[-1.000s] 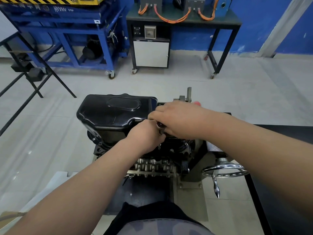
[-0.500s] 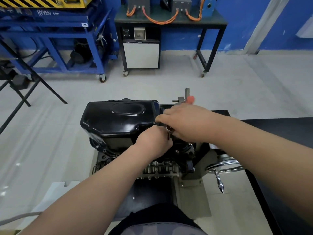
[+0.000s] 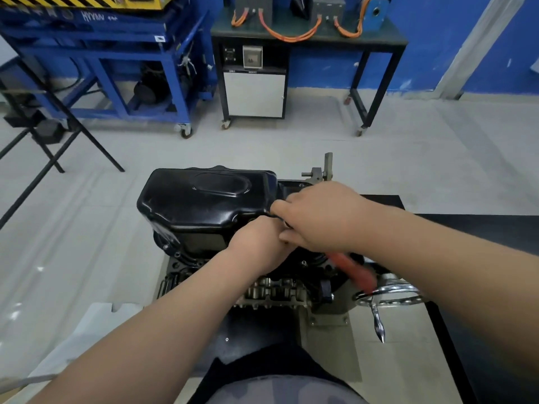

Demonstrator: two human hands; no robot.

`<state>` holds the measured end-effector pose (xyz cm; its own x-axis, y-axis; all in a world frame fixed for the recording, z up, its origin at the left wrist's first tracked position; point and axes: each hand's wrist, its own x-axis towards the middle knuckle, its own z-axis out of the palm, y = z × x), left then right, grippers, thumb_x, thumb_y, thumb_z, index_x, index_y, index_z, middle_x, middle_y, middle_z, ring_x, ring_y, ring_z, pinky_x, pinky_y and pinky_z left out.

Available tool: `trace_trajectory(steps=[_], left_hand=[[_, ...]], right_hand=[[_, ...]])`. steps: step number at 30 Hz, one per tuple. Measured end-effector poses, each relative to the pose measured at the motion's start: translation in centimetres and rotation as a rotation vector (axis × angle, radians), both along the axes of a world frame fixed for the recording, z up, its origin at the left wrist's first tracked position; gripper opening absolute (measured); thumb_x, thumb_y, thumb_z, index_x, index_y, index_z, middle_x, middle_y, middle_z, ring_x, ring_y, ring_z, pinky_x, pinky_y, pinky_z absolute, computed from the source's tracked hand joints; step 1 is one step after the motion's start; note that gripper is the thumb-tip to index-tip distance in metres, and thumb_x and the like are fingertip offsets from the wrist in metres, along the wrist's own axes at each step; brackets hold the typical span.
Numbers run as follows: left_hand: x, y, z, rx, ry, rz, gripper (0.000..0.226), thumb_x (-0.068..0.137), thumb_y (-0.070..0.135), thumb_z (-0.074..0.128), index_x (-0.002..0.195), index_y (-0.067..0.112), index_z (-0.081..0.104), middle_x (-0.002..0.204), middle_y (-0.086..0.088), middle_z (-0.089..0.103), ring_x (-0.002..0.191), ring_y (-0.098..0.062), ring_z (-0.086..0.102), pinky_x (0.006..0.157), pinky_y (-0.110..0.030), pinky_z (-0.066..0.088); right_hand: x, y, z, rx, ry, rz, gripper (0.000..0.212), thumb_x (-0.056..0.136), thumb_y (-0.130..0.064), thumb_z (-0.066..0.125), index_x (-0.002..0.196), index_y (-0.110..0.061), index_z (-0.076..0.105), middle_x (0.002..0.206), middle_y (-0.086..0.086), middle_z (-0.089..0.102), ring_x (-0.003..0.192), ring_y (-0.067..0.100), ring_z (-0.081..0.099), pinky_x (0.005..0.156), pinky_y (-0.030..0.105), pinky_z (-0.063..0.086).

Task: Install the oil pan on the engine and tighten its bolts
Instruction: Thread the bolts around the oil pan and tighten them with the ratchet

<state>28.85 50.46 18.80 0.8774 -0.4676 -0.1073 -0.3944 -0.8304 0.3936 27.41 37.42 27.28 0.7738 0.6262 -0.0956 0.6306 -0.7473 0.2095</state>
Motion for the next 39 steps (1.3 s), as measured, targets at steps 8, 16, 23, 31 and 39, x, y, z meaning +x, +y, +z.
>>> trace_trajectory(steps=[8,16,23,31,39], left_hand=[[0.5,-0.9,0.4,0.187,-0.085,0.003,0.021,0.089,0.026,0.044,0.094,0.012,0.059,0.097,-0.009,0.064,0.085,-0.023,0.059,0.064,-0.027,0.04],[1.1,-1.6,0.5,0.318,-0.029,-0.131,0.013,0.086,0.009,0.037,0.076,0.012,0.044,0.091,-0.007,0.063,0.076,-0.026,0.056,0.057,-0.034,0.044],[0.9,-1.5,0.4,0.128,-0.043,0.028,0.023,0.081,0.025,0.047,0.061,0.022,0.036,0.057,0.004,0.043,0.059,-0.021,0.049,0.045,-0.027,0.025],[1.4,-1.1,0.9,0.104,0.055,0.007,0.031,0.088,0.022,0.037,0.057,0.018,0.035,0.054,0.002,0.041,0.059,-0.027,0.043,0.053,-0.03,0.037],[1.6,-0.1,1.0,0.094,-0.026,-0.081,0.028,0.085,0.037,0.048,0.063,0.019,0.047,0.058,0.004,0.047,0.057,-0.021,0.048,0.046,-0.027,0.028]], right_hand=[[1.8,-0.5,0.8,0.057,0.11,0.203,0.037,0.083,-0.017,0.058,0.119,-0.02,0.049,0.109,-0.002,0.057,0.101,0.019,0.053,0.085,0.037,0.044],[2.2,-0.8,0.0,0.058,0.067,-0.018,0.039,0.09,-0.049,0.046,0.112,-0.016,0.046,0.072,-0.001,0.046,0.062,0.023,0.044,0.05,0.032,0.034],[2.1,-2.4,0.7,-0.035,-0.012,0.148,0.039,0.087,-0.044,0.051,0.119,-0.022,0.051,0.115,-0.003,0.056,0.111,0.021,0.049,0.096,0.035,0.036],[1.5,-1.1,-0.6,-0.013,-0.013,-0.193,0.042,0.088,-0.061,0.037,0.075,-0.023,0.048,0.087,0.002,0.065,0.083,0.025,0.06,0.066,0.034,0.035],[1.4,-0.9,1.0,-0.069,-0.046,0.015,0.024,0.089,-0.043,0.043,0.086,-0.024,0.057,0.086,-0.005,0.06,0.084,0.02,0.056,0.075,0.034,0.042]])
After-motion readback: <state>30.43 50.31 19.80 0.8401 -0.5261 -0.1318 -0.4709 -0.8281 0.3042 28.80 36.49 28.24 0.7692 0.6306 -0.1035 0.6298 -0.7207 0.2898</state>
